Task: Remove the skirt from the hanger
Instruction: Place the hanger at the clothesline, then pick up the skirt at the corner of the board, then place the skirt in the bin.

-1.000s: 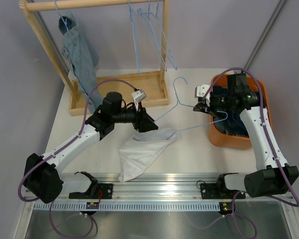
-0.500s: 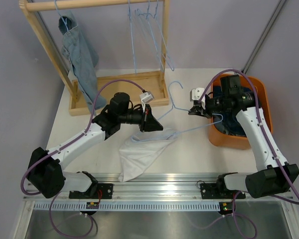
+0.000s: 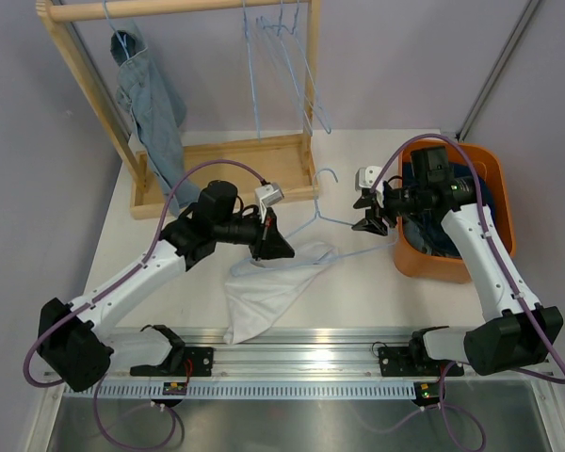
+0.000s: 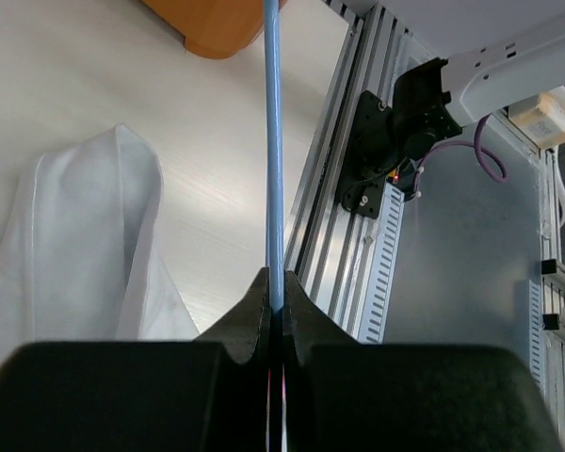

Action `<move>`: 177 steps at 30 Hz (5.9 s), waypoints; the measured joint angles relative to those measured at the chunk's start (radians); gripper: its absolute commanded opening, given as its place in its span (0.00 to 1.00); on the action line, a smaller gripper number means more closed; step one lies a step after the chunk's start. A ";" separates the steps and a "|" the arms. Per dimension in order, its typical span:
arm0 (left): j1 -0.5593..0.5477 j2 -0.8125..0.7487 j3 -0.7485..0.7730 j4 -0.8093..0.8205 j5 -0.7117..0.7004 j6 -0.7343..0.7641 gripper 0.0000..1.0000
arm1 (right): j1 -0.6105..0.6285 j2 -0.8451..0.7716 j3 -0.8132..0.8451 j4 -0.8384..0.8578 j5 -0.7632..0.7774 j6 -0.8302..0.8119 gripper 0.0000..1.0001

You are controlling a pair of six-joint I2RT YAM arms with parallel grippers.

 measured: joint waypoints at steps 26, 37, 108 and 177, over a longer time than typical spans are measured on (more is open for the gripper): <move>0.245 -0.177 -0.026 -0.367 -0.431 -0.019 0.00 | -0.032 -0.016 -0.014 0.127 -0.002 0.244 0.83; 0.286 -0.123 0.191 -0.435 -0.740 -0.047 0.00 | -0.041 -0.051 -0.072 0.167 -0.002 0.325 0.84; 0.340 -0.022 0.562 -0.112 -0.964 0.063 0.99 | 0.649 0.387 -0.238 0.682 0.354 0.453 0.99; 0.341 -0.525 -0.043 -0.273 -0.983 -0.007 0.99 | -0.673 0.017 0.446 0.397 -0.108 0.826 0.00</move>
